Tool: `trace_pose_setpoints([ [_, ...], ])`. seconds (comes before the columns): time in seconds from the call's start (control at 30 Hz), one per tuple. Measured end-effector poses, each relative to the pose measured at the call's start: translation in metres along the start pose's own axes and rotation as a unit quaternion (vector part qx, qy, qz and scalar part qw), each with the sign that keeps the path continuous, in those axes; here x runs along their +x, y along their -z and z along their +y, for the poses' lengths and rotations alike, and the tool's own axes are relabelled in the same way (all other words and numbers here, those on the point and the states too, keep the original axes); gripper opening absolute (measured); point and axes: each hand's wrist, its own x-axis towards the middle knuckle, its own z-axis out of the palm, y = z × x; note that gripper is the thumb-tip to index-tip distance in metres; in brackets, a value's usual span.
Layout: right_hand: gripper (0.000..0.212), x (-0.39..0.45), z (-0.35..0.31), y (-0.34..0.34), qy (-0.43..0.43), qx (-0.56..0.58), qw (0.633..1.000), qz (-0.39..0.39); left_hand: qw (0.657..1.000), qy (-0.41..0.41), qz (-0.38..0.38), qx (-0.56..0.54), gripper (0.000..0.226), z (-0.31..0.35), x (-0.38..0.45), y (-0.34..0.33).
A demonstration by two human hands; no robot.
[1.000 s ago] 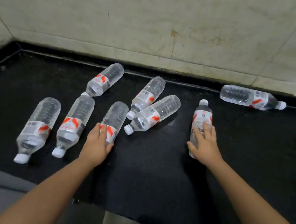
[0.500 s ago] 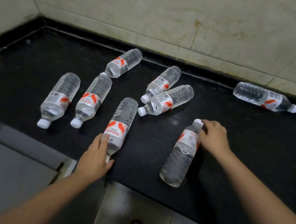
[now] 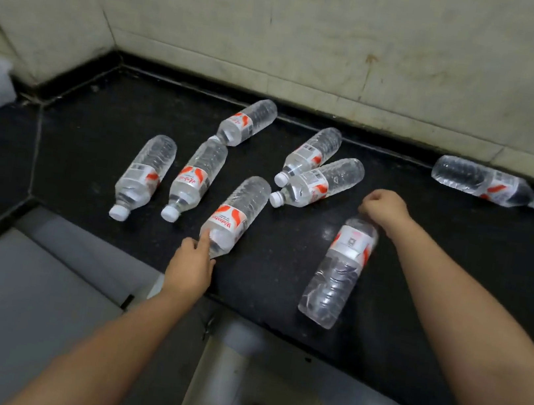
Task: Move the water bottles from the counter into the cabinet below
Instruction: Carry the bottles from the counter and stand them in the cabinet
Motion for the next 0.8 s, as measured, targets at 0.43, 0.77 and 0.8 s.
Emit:
trace_pose_setpoints([
  [0.43,0.034,-0.265,-0.033,-0.008,0.199,-0.237,0.949,0.058,0.967,-0.207,0.123,-0.077,0.033,-0.021,-0.115,0.094],
  [0.77,0.032,-0.361,0.037,-0.066,0.102,-0.227,0.968,-0.02,0.975,-0.206,-0.081,-0.015,0.034,-0.067,-0.208,0.04],
  [0.8,0.033,-0.364,0.047,-0.076,0.089,-0.232,0.968,-0.043,0.972,-0.202,-0.117,0.001,0.035,-0.072,-0.213,0.024],
])
